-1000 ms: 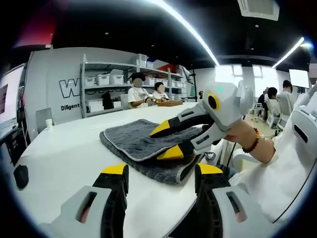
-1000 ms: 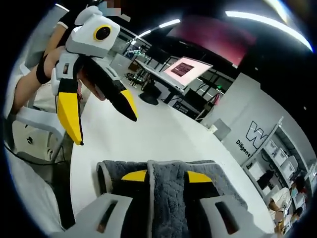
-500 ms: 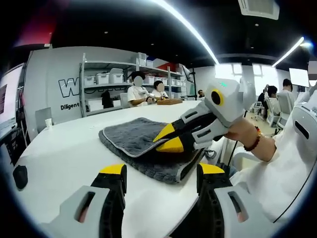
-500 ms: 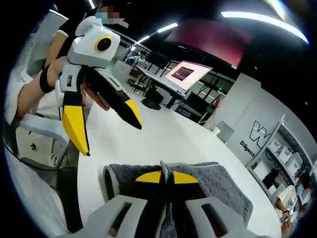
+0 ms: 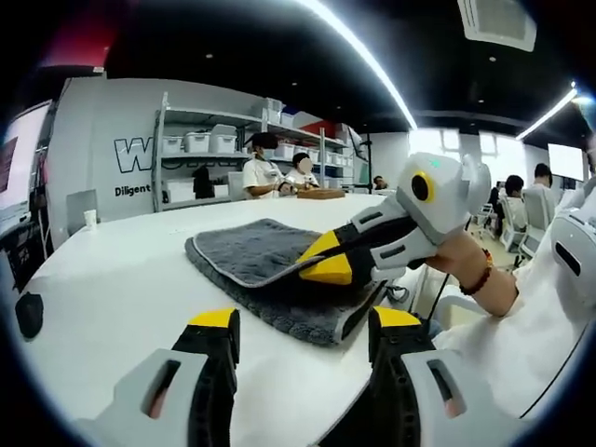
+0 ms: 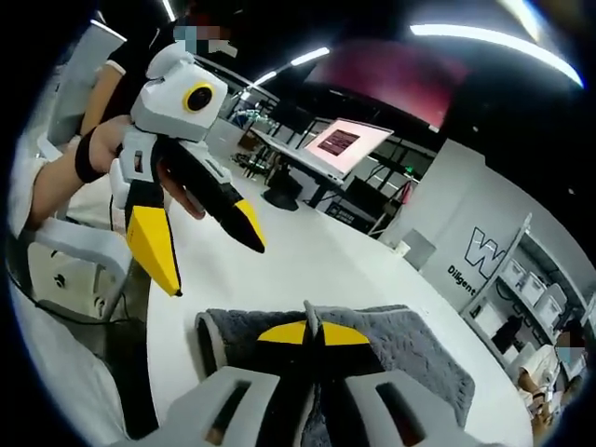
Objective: Open the folded towel by lifting each exposed corner and separating the folded layers until the towel lies flat within the target outline without major curled edges
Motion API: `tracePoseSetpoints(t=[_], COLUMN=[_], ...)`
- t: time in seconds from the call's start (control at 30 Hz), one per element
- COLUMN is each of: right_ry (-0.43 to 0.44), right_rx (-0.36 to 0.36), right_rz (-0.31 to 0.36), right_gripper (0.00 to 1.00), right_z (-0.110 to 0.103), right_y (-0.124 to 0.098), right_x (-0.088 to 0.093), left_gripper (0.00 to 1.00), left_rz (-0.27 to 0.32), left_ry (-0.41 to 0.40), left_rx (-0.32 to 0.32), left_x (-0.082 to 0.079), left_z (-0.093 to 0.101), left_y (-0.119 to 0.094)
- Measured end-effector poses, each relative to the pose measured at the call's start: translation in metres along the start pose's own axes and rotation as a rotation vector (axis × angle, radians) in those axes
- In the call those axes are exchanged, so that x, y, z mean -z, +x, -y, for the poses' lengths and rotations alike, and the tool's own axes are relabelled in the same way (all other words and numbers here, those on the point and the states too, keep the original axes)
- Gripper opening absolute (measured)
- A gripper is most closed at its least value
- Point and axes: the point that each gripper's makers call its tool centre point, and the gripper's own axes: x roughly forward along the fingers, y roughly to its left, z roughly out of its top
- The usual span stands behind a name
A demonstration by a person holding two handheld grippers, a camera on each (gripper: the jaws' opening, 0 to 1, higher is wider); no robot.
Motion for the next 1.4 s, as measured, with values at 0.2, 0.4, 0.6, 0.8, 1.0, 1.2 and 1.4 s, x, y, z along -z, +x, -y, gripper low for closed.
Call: tracePoseSetpoints(t=[0.2, 0.4, 0.6, 0.8, 1.0, 1.2, 1.4], right_ry=[0.03, 0.025, 0.031, 0.038, 0.046, 0.052, 0.047], right_rx=[0.008, 0.015, 0.026, 0.036, 0.049, 0.044, 0.054], right_rz=[0.02, 0.024, 0.033, 0.044, 0.049, 0.054, 0.056], right_gripper=[0.0, 0.0, 0.0, 0.0, 0.0, 0.0, 0.0], right_z=[0.011, 0.021, 0.02, 0.018, 0.018, 0.019, 0.025], right_y=[-0.002, 0.002, 0.0, -0.005, -0.012, -0.011, -0.01], right_x=[0.001, 0.001, -0.001, -0.002, -0.001, -0.002, -0.003], left_gripper=[0.48, 0.43, 0.47, 0.56, 0.48, 0.48, 0.5], left_rz=[0.054, 0.093, 0.137, 0.215, 0.17, 0.101, 0.068], left_ry=[-0.036, -0.048, -0.045, -0.067, -0.103, -0.124, -0.124], left_rx=[0.025, 0.077, 0.082, 0.073, 0.07, 0.073, 0.069], left_x=[-0.006, -0.011, -0.018, -0.028, -0.024, -0.014, -0.009], left_z=[0.003, 0.012, 0.014, 0.013, 0.011, 0.018, 0.016], left_y=[0.002, 0.004, 0.005, 0.005, 0.007, 0.017, 0.024])
